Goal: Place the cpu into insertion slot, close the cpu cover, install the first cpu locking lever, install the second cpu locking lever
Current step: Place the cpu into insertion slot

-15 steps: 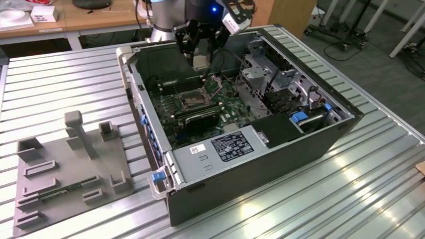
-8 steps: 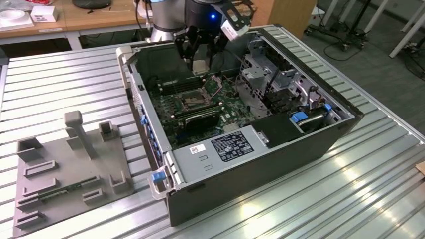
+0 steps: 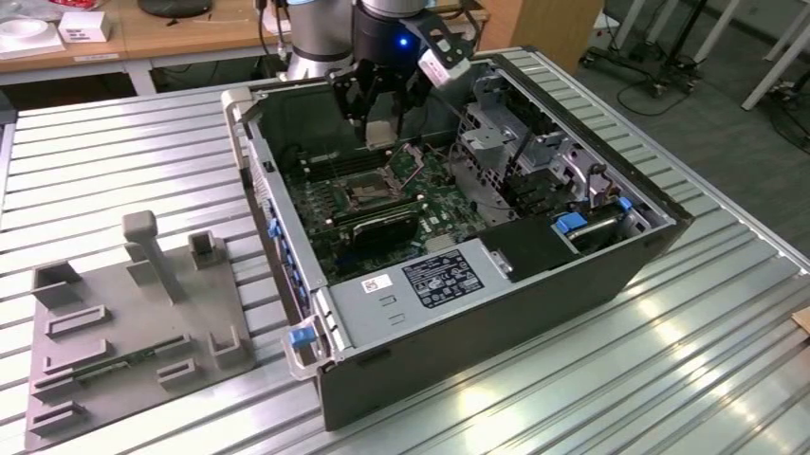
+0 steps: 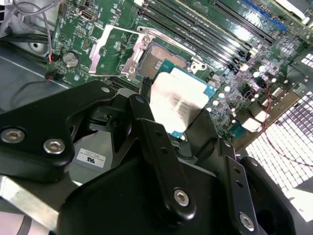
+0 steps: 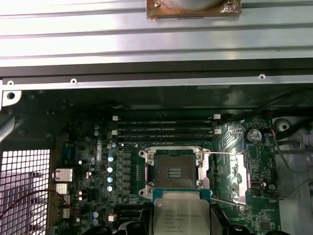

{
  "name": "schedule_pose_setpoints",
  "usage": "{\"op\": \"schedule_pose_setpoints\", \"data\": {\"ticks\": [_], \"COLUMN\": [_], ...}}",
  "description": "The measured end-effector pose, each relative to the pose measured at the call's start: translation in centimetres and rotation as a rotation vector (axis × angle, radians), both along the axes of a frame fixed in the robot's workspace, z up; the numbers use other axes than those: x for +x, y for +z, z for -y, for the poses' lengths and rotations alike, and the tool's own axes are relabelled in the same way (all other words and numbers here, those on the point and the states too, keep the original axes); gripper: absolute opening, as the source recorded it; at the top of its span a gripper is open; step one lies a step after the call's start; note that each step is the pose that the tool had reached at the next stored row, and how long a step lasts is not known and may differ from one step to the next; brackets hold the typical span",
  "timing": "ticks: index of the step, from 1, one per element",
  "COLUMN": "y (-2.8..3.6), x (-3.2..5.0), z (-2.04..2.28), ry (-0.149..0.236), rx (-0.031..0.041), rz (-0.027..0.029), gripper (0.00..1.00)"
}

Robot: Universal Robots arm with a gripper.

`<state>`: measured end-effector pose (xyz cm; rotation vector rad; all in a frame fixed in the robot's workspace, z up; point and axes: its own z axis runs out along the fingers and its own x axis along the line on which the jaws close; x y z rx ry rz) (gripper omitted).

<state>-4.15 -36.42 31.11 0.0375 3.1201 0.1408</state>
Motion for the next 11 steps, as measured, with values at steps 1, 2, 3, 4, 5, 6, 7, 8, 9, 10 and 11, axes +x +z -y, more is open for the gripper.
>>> {"op": "schedule_pose_setpoints", "data": {"ticks": [1,2,3,4,5,6,7,8,9,10,11], "y": [-0.06,-0.07,-0.08,-0.09,-0.13,-0.19,-0.27,-0.37,-0.48,-0.6,-0.71], "x": [-0.02,-0.03,-0.03,-0.03,-0.03,-0.04,-0.05,-0.06,-0.08,-0.1,-0.13], "z": [0.0,0.0,0.0,0.0,0.0,0.0,0.0,0.0,0.0,0.0,0.0], "ry": [0.0,0.0,0.0,0.0,0.0,0.0,0.0,0.0,0.0,0.0,0.0], "rx": [0.0,-0.0002,-0.0004,-0.0004,0.0,0.0003,0.0002,0.0,0.0,0.0,0.0], "rz": [0.0001,0.0001,0.0,0.0,0.0002,0.0004,0.0003,0.0002,0.0002,0.0002,0.0002], "gripper": [0.54,0.54,0.54,0.54,0.54,0.54,0.54,0.54,0.54,0.54,0.54]}}
